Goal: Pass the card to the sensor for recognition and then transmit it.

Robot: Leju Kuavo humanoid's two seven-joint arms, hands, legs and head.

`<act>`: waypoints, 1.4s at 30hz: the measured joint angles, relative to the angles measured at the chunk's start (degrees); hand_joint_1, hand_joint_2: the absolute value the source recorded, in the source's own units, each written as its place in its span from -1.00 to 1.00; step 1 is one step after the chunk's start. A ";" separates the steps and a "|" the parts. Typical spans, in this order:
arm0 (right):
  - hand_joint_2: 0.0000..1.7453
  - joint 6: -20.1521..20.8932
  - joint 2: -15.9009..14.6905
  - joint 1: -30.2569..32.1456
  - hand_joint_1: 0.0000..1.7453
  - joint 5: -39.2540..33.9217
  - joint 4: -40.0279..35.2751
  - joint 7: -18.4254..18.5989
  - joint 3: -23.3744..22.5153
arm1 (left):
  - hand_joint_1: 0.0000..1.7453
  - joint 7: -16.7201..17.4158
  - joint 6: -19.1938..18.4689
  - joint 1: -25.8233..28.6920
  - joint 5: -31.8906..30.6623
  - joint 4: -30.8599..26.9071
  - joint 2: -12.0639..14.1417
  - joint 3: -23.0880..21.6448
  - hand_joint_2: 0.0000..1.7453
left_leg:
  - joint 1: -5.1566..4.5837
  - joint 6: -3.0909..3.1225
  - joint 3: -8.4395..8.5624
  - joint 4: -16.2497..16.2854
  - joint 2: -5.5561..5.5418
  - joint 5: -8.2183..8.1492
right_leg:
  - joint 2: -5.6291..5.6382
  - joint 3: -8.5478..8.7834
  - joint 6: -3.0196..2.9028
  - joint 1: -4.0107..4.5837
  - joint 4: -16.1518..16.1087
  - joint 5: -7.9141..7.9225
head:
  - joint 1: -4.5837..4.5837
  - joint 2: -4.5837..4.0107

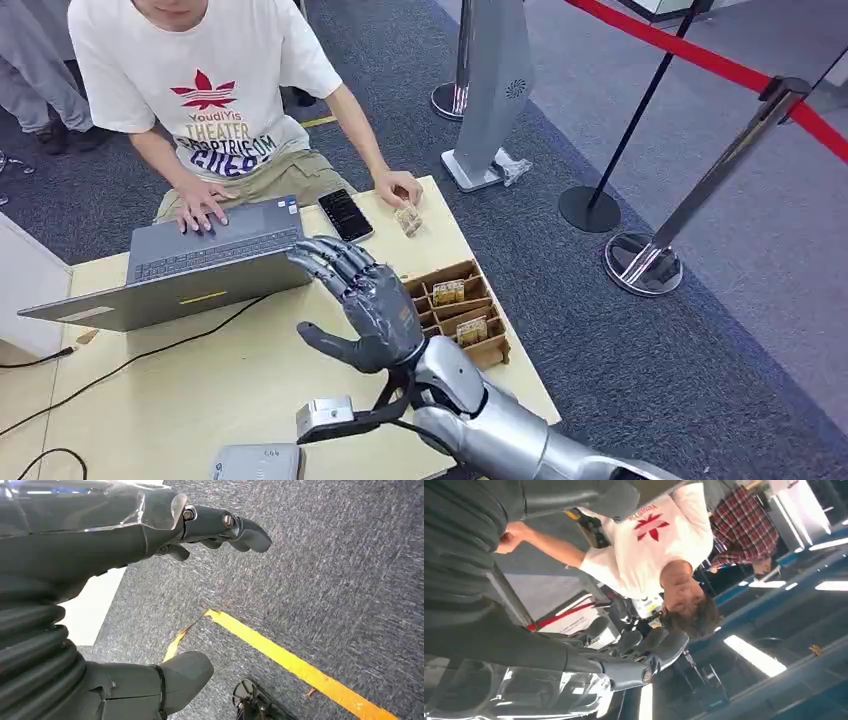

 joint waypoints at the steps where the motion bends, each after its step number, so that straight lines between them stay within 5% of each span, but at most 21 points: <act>1: 1.00 -0.11 -0.20 0.29 -0.40 0.02 0.28 0.13 -0.04 | -1.00 -0.13 -0.11 0.07 -0.07 -0.04 0.00 0.00 1.00 | 0.00 0.00 0.00 0.00 0.00 0.00 | 0.00 0.00 0.00 0.00 0.00 0.00 | -0.02 0.00; 4: 1.00 -0.55 -0.87 1.27 -0.38 0.00 0.96 0.35 -0.13 | -1.00 -0.42 -0.63 0.44 -0.39 -0.30 0.00 0.00 1.00 | 0.00 0.00 0.00 0.00 0.00 0.00 | 0.00 0.00 0.00 0.00 0.00 0.00 | 0.00 0.00; 6: 1.00 -1.05 -1.33 1.90 -0.12 -0.02 1.38 0.68 -0.17 | -1.00 -0.55 -0.87 0.58 -0.68 -0.53 -0.02 0.00 1.00 | 0.00 0.00 0.00 0.00 0.00 0.00 | -0.01 0.00 0.00 0.00 -0.01 0.00 | 0.00 0.00; 10: 1.00 -1.68 -2.21 2.97 -0.10 0.07 2.10 0.96 -0.28 | -1.00 -0.88 -1.25 0.71 -1.05 -0.96 -0.04 0.00 1.00 | 0.00 0.00 0.00 0.00 0.00 0.00 | 0.00 0.00 0.00 0.00 -0.01 0.00 | 0.00 0.00; 12: 1.00 -2.12 -2.64 3.37 -0.24 0.59 2.51 1.51 -0.41 | -1.00 -0.96 -1.38 0.76 -1.22 -1.09 -0.04 0.00 1.00 | 0.00 0.00 0.00 0.00 0.00 0.00 | 0.00 0.00 0.00 0.00 0.00 0.00 | 0.00 0.00; 14: 1.00 -2.75 -3.06 3.68 -0.02 1.98 2.88 2.15 -0.46 | -1.00 -1.03 -1.48 0.85 -1.40 -1.29 -0.04 0.00 1.00 | 0.00 0.00 0.01 0.00 0.00 0.00 | 0.00 0.00 0.00 0.00 0.00 0.00 | 0.00 0.00; 17: 1.00 -3.52 -3.50 4.13 -0.26 4.57 3.30 3.39 -0.61 | -1.00 -1.05 -1.68 0.93 -1.60 -1.44 -0.04 0.00 1.00 | 0.00 0.00 0.01 0.00 0.00 0.00 | 0.00 0.00 0.00 0.00 0.00 0.00 | -0.02 0.00; 20: 1.00 -3.76 -4.06 4.73 -0.36 7.51 3.43 4.78 -1.24 | -1.00 -1.07 -1.77 1.02 -1.71 -1.53 -0.04 0.00 1.00 | 0.00 0.00 0.00 0.00 0.00 0.00 | 0.00 0.00 0.00 0.00 0.00 0.00 | 0.00 0.00; 22: 1.00 -3.65 -4.35 4.94 -0.24 8.81 3.45 5.47 -1.62 | -1.00 -1.07 -1.81 1.16 -1.73 -1.73 -0.09 0.00 1.00 | 0.00 0.00 0.01 0.00 0.00 0.00 | 0.01 0.00 0.00 0.00 -0.01 0.00 | 0.00 0.00; 26: 1.00 -2.53 -4.96 5.47 -0.42 11.63 2.99 6.84 -2.03 | -1.00 -1.09 -1.94 1.34 -2.06 -1.99 -0.28 0.00 1.00 | -0.01 0.00 0.00 0.00 0.00 0.00 | 0.00 0.00 0.00 0.00 -0.01 0.00 | 0.00 0.00; 33: 1.00 -0.35 -6.25 5.59 -0.16 13.46 2.60 8.09 -2.14 | -1.00 -1.29 -2.58 1.40 -2.47 -2.29 -0.31 0.00 1.00 | -0.01 0.00 0.01 0.00 0.00 0.00 | 0.00 0.00 0.00 0.00 -0.01 0.00 | 0.00 0.00; 35: 1.00 -0.01 -6.58 5.62 -0.22 14.05 2.56 8.44 -2.21 | -1.00 -1.38 -2.62 1.46 -2.60 -2.36 -0.33 0.00 1.00 | -0.01 0.00 0.01 0.00 0.00 0.00 | 0.00 0.00 0.00 0.00 -0.01 0.00 | 0.00 0.00; 36: 1.00 0.29 -6.71 5.64 -0.08 14.43 2.51 8.61 -2.30 | -1.00 -1.40 -2.69 1.47 -2.67 -2.38 -0.33 0.02 1.00 | -0.01 0.00 0.01 0.00 0.00 0.00 | 0.00 0.00 0.00 0.00 -0.01 0.00 | -0.02 0.00; 42: 1.00 1.86 -7.15 5.71 -0.14 15.65 2.38 9.31 -2.54 | -1.00 -1.64 -2.88 1.50 -2.75 -2.54 -0.37 0.07 1.00 | -0.01 0.00 0.00 0.00 0.00 0.00 | 0.00 0.00 0.00 0.00 -0.01 0.00 | 0.00 0.00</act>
